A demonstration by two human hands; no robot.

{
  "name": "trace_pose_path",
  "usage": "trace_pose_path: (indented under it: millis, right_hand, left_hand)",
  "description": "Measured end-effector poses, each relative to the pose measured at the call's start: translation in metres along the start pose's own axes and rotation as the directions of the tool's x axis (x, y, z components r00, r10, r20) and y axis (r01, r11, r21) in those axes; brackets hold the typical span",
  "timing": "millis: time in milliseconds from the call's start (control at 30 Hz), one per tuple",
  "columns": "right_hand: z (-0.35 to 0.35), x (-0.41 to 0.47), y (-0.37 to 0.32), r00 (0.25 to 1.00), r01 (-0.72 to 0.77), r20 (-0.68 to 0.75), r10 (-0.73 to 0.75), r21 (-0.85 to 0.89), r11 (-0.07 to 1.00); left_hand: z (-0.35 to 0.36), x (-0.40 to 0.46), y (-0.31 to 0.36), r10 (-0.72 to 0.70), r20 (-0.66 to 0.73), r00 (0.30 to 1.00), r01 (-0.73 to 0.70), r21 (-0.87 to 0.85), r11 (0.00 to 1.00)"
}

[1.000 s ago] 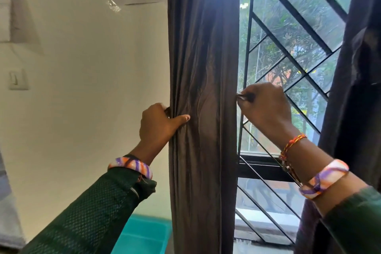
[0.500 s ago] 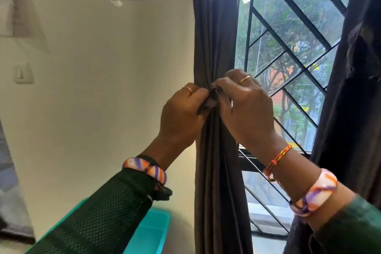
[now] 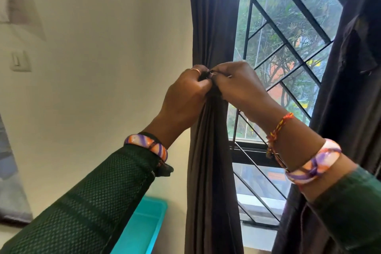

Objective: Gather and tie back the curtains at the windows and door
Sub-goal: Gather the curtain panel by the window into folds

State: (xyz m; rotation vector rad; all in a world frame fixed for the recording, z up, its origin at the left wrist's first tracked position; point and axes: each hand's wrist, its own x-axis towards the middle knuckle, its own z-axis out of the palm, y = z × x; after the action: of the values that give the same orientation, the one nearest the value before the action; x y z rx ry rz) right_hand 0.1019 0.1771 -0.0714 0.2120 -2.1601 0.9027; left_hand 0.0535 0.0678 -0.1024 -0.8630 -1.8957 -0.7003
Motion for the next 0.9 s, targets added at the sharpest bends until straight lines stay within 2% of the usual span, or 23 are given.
trace_pose_path:
  millis: [167,300,400,467,533,600,700,800,900]
  right_hand:
    - [0.002,-0.004,-0.004,0.995,-0.064,0.084,0.059,0.062,0.996]
    - [0.005,-0.010,-0.009,0.982,-0.096,0.178,0.065,0.173,0.980]
    - [0.006,-0.015,-0.008,0.962,-0.086,0.274,0.013,0.253,0.964]
    - [0.009,-0.015,-0.004,0.970,-0.020,0.237,-0.043,0.257,0.966]
    - [0.014,-0.014,-0.003,0.987,0.050,0.134,-0.086,0.249,0.967]
    - [0.017,-0.011,-0.004,0.996,0.088,0.015,-0.093,0.198,0.976]
    - [0.019,-0.006,-0.005,0.984,0.149,-0.092,-0.152,-0.030,0.988]
    - [0.024,0.004,-0.005,0.968,0.161,-0.149,-0.204,-0.259,0.952]
    - [0.038,0.013,-0.005,0.942,0.215,-0.174,-0.287,-0.344,0.914]
  left_hand:
    - [-0.009,0.001,0.005,-0.019,0.019,1.000,0.020,-0.027,0.999]
    - [-0.008,0.001,-0.002,-0.059,-0.069,0.996,0.057,-0.034,0.998]
    - [-0.007,0.000,-0.004,-0.055,-0.155,0.986,0.043,-0.081,0.996]
    - [-0.007,-0.001,0.000,-0.115,-0.221,0.969,0.085,-0.141,0.986]
    - [-0.008,-0.001,0.002,-0.206,-0.262,0.943,0.158,-0.194,0.968]
    - [-0.006,-0.001,0.001,-0.259,-0.289,0.921,0.193,-0.238,0.952]
    - [-0.005,0.000,-0.004,-0.307,-0.293,0.906,0.211,-0.316,0.925]
    - [-0.005,0.003,-0.012,-0.358,-0.219,0.907,0.235,-0.442,0.866]
    - [-0.009,0.009,-0.028,-0.366,-0.136,0.921,0.254,-0.503,0.826]
